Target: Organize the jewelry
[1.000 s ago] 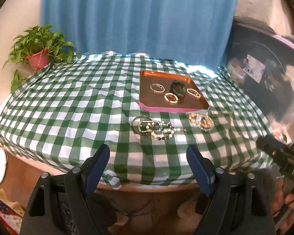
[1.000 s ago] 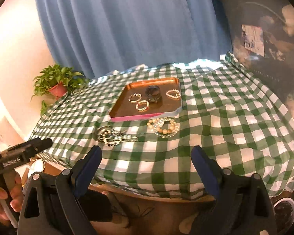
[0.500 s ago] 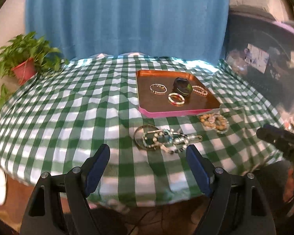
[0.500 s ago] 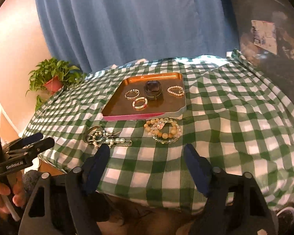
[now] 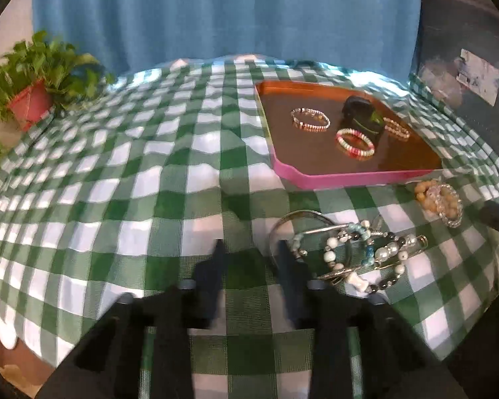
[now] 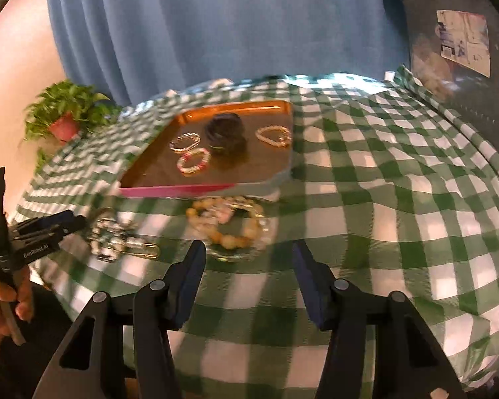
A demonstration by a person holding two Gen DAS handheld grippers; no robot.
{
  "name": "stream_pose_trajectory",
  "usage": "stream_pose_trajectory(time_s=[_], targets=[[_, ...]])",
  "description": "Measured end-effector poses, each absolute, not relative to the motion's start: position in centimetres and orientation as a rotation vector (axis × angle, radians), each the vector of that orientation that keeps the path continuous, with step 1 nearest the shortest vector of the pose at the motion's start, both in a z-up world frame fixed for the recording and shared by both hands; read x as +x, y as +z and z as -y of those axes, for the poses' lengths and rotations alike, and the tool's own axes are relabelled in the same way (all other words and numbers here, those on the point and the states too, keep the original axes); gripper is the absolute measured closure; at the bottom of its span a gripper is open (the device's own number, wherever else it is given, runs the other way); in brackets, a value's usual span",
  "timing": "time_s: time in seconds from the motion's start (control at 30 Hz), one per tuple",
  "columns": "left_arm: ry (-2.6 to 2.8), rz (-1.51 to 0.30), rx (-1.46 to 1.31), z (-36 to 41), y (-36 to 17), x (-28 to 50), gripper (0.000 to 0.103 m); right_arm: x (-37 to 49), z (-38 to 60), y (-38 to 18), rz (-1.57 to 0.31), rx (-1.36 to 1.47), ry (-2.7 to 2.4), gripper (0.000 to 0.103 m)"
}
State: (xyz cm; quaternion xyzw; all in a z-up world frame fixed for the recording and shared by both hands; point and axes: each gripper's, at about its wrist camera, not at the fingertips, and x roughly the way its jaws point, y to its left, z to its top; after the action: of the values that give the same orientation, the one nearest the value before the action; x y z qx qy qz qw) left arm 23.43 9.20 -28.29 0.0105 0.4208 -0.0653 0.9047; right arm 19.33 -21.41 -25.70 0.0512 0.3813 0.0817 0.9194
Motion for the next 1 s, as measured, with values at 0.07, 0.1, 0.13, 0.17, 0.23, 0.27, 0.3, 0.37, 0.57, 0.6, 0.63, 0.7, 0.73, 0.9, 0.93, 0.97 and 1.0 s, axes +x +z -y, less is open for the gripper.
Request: stream_pose_trajectory(time_s=[0.07, 0.1, 0.13, 0.17, 0.23, 0.27, 0.3, 0.37, 0.57, 0.6, 0.63, 0.7, 0.73, 0.9, 0.93, 0.97, 1.0], targets=[[-0.132, -0.873, 0.023, -9.2, -28.4, 23.8, 0.079, 19.9, 21.9, -26.0, -0.793, 0.113, 0.152, 0.067], [-0.133, -0.875, 0.029, -9.2, -28.5, 23.9, 0.079, 20.2, 22.3, -26.2, -0.8, 0.14, 0.155, 0.07], [-0.136, -0.881, 0.032, -9.1, -28.6, 24.1, 0.079, 20.5, 22.6, -26.4, -0.808, 0.161, 0.156, 0.073], [-0.138, -0.887, 0.033, -9.1, -28.8, 24.2, 0.079, 20.9, 22.9, -26.6, -0.819, 0.185, 0.15, 0.074], [-0.142, -0.897, 0.031, -9.0, -29.1, 24.6, 0.079, 21.7, 23.0, -27.0, -0.837, 0.199, 0.152, 0.081], [-0.144, -0.9, 0.027, -9.1, -29.1, 24.7, 0.079, 22.0, 22.9, -27.1, -0.838, 0.197, 0.158, 0.082], [-0.147, -0.902, 0.019, -9.2, -29.1, 24.9, 0.079, 22.3, 22.7, -27.1, -0.838, 0.183, 0.159, 0.084], [-0.145, -0.9, 0.006, -9.5, -29.2, 25.1, 0.079, 22.8, 22.2, -27.3, -0.845, 0.141, 0.15, 0.087], [-0.135, -0.872, 0.04, -8.9, -29.4, 25.2, 0.08, 24.1, 21.5, -28.3, -0.879, 0.082, 0.145, 0.089], [-0.142, -0.879, 0.026, -9.0, -29.4, 25.2, 0.092, 24.1, 21.2, -28.3, -0.876, 0.058, 0.14, 0.09], [-0.151, -0.885, 0.018, -9.0, -29.4, 25.2, 0.1, 24.1, 21.0, -28.3, -0.875, 0.045, 0.139, 0.094], [-0.137, -0.884, 0.026, -8.9, -29.3, 24.9, 0.099, 24.1, 21.0, -28.2, -0.877, 0.051, 0.151, 0.096], [-0.128, -0.875, 0.032, -8.9, -29.1, 24.7, 0.099, 24.0, 21.2, -28.2, -0.872, 0.067, 0.159, 0.097], [-0.117, -0.817, 0.021, -9.1, -27.5, 23.6, 0.099, 22.9, 22.0, -26.9, -0.802, 0.09, 0.153, 0.097], [-0.116, -0.813, 0.02, -9.1, -27.2, 23.4, 0.099, 22.8, 22.0, -26.6, -0.792, 0.093, 0.155, 0.097], [-0.114, -0.812, 0.018, -9.1, -27.0, 23.3, 0.099, 22.6, 22.0, -26.4, -0.782, 0.099, 0.159, 0.097], [-0.114, -0.808, 0.011, -9.1, -26.7, 23.2, 0.1, 22.3, 21.9, -26.2, -0.771, 0.105, 0.159, 0.097]])
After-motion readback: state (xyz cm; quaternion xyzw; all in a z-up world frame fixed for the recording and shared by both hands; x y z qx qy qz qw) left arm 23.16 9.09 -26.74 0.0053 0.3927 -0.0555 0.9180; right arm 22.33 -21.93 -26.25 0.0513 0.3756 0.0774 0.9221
